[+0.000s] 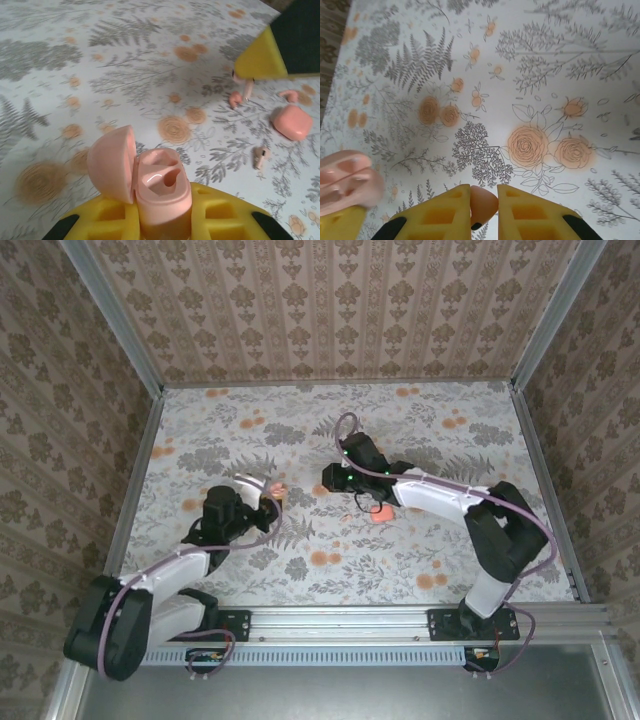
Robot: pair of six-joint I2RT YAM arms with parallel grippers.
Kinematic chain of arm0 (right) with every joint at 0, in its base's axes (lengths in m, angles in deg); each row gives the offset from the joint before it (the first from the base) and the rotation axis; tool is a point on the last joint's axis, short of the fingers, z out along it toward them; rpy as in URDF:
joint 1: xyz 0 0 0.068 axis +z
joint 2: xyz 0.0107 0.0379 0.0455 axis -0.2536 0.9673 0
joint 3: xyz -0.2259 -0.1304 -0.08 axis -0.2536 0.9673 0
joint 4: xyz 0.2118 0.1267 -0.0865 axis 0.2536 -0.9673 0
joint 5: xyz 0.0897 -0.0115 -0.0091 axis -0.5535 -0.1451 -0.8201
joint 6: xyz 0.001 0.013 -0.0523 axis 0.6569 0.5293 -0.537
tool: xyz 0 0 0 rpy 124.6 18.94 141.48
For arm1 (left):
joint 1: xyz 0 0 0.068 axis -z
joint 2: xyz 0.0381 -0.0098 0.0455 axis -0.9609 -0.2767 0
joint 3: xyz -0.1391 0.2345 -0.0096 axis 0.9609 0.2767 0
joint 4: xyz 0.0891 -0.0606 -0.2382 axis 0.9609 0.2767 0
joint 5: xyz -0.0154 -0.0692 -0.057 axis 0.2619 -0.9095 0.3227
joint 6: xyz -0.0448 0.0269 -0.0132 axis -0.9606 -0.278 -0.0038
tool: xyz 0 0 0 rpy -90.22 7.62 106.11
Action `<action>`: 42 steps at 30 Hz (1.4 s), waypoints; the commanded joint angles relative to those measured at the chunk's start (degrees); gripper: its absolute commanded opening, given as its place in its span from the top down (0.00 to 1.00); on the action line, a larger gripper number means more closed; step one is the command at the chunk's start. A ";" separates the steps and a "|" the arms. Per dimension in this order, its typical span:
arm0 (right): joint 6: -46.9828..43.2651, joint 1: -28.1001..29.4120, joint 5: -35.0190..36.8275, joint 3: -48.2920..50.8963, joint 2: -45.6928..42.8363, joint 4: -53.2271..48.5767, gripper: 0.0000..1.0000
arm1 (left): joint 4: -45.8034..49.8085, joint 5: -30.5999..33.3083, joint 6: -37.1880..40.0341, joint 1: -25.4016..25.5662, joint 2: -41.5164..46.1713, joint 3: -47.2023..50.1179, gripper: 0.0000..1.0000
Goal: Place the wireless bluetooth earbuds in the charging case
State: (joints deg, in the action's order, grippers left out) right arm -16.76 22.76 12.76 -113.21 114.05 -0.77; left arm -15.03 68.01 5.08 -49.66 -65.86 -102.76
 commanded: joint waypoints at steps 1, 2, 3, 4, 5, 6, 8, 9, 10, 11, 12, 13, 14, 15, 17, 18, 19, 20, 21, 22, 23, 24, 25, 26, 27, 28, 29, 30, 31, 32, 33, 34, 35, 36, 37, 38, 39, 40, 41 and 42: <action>-4.80 -0.87 1.11 3.10 -4.87 5.31 0.83 | -10.24 -5.75 6.64 1.39 -3.42 -2.69 0.81; -5.26 -1.19 1.20 4.25 -6.27 5.90 0.83 | -12.39 -6.19 7.08 3.41 -4.90 -2.86 0.80; -5.97 -1.32 1.29 5.63 -7.53 6.76 0.83 | -14.27 -6.76 7.10 3.63 -6.47 -3.18 0.81; -6.63 -1.33 1.44 6.71 -8.78 7.87 0.83 | -15.87 -7.47 6.66 3.74 -7.88 -3.52 0.80; -7.39 -1.41 1.62 7.81 -10.05 8.71 0.83 | -17.66 -8.66 6.42 3.75 -9.42 -3.96 0.80; -8.26 -1.44 1.72 8.65 -11.40 9.16 0.83 | -18.96 -9.90 6.23 3.90 -10.91 -4.54 0.80; -9.63 -1.59 2.43 9.11 -13.20 7.94 0.83 | -20.74 -11.61 6.13 4.34 -13.38 -5.90 0.81; -10.29 -1.59 2.61 9.16 -14.03 7.11 0.83 | -21.68 -12.12 6.42 4.83 -14.42 -6.52 0.82; -10.93 -1.55 2.56 9.22 -14.68 6.74 0.83 | -22.97 -12.16 7.06 5.35 -15.21 -6.80 0.82; -11.34 -1.59 2.39 9.45 -15.56 6.76 0.83 | -24.22 -12.59 7.99 6.10 -15.95 -7.05 0.82; -11.86 -1.59 1.82 9.93 -16.22 7.13 0.83 | -25.03 -13.31 8.79 6.57 -16.73 -7.54 0.82; -12.48 -1.55 1.44 10.43 -17.12 7.61 0.83 | -25.23 -13.99 9.17 6.88 -17.33 -8.14 0.82; -13.24 -1.59 1.29 11.07 -18.72 8.14 0.83 | -25.35 -14.61 9.21 7.16 -18.04 -8.94 0.82; -14.17 -1.59 1.18 11.58 -19.63 8.45 0.83 | -25.50 -16.68 9.18 7.40 -18.60 -9.60 0.83; -16.34 -1.59 0.90 12.09 -20.87 8.10 0.83 | -25.72 -18.15 9.03 7.88 -19.35 -10.58 0.83; -17.74 -1.59 0.73 11.88 -21.52 7.54 0.83 | -25.65 -18.73 8.88 8.15 -19.59 -11.02 0.83; -18.86 -1.58 0.47 11.86 -22.00 7.26 0.83 | -25.67 -19.19 8.71 8.32 -19.81 -11.42 0.83; -19.98 -1.59 0.35 11.93 -22.68 6.93 0.83 | -25.62 -19.90 8.38 8.43 -20.14 -11.86 0.83; -20.81 -1.59 0.15 12.06 -23.29 6.76 0.83 | -25.52 -20.72 8.18 8.55 -20.34 -12.30 0.83; -21.60 -1.59 -0.15 12.19 -23.88 6.76 0.83 | -25.33 -21.22 7.92 8.60 -20.53 -12.73 0.83; -22.60 -1.59 -0.80 12.59 -24.60 6.95 0.83 | -25.11 -21.87 7.57 8.67 -20.70 -13.11 0.83; -23.75 -1.59 -1.63 13.04 -25.29 7.51 0.83 | -24.89 -22.42 7.24 8.68 -20.86 -13.49 0.83; -24.84 -1.59 -2.18 13.49 -25.82 7.96 0.83 | -24.67 -22.54 6.91 8.69 -20.85 -13.76 0.83; -26.06 -1.59 -2.65 13.83 -26.40 8.18 0.83 | -24.81 -22.97 6.24 8.64 -20.87 -13.91 0.83; -27.30 -1.59 -2.75 13.86 -26.80 8.07 0.83 | -25.00 -23.69 5.65 8.69 -20.87 -14.17 0.83; -28.40 -1.59 -2.75 13.78 -27.11 7.74 0.83 | -24.94 -24.32 5.04 8.69 -20.85 -14.42 0.83; -29.50 -1.56 -2.83 13.56 -27.36 7.27 0.83 | -25.05 -24.98 4.22 8.68 -20.79 -14.70 0.83; -30.80 -1.59 -2.84 13.34 -27.53 6.95 0.83 | -24.94 -25.88 3.51 8.69 -20.83 -15.07 0.83; -31.79 -1.59 -3.05 13.09 -27.58 6.65 0.83 | -24.71 -26.73 3.04 8.75 -20.86 -15.40 0.83; -32.76 -1.59 -3.36 12.81 -27.79 6.30 0.83 | -24.34 -27.57 2.69 8.68 -20.86 -15.83 0.83; -33.73 -1.59 -3.60 12.43 -27.76 6.08 0.83 | -23.78 -28.42 2.41 8.67 -20.78 -16.33 0.83; -34.39 -1.61 -4.06 12.05 -27.76 5.72 0.83 | -23.09 -29.28 2.42 8.64 -20.79 -16.79 0.83; -35.13 -1.60 -4.52 11.71 -27.76 5.41 0.83 | -22.42 -30.00 2.35 8.66 -20.84 -17.30 0.83; -35.66 -1.60 -5.19 11.35 -27.78 5.19 0.83 | -21.76 -30.62 2.35 8.66 -20.79 -17.79 0.83; -36.26 -1.57 -6.11 11.06 -27.78 5.00 0.83 | -21.31 -31.24 2.32 8.67 -20.78 -18.23 0.83; -36.66 -1.59 -6.94 10.82 -27.76 4.85 0.82 | -21.11 -31.63 2.20 8.62 -20.84 -18.51 0.82; -36.93 -1.59 -7.58 10.50 -27.68 4.48 0.82 | -20.75 -32.10 2.10 8.69 -20.87 -18.92 0.82; -37.05 -1.59 -7.96 10.26 -27.67 4.38 0.82 | -20.41 -32.32 2.00 8.66 -20.87 -19.26 0.82; -37.21 -1.61 -8.42 9.96 -27.59 4.06 0.82 | -20.19 -32.68 1.76 8.69 -20.84 -19.55 0.82; -37.38 -1.59 -8.76 9.71 -27.57 3.77 0.82 | -20.05 -32.98 1.61 8.68 -20.86 -19.69 0.82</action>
State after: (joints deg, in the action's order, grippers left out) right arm -51.64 21.45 7.06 -101.02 87.49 4.41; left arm -35.75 38.98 8.07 -41.34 -86.53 -120.62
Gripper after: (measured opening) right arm 0.177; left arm 0.196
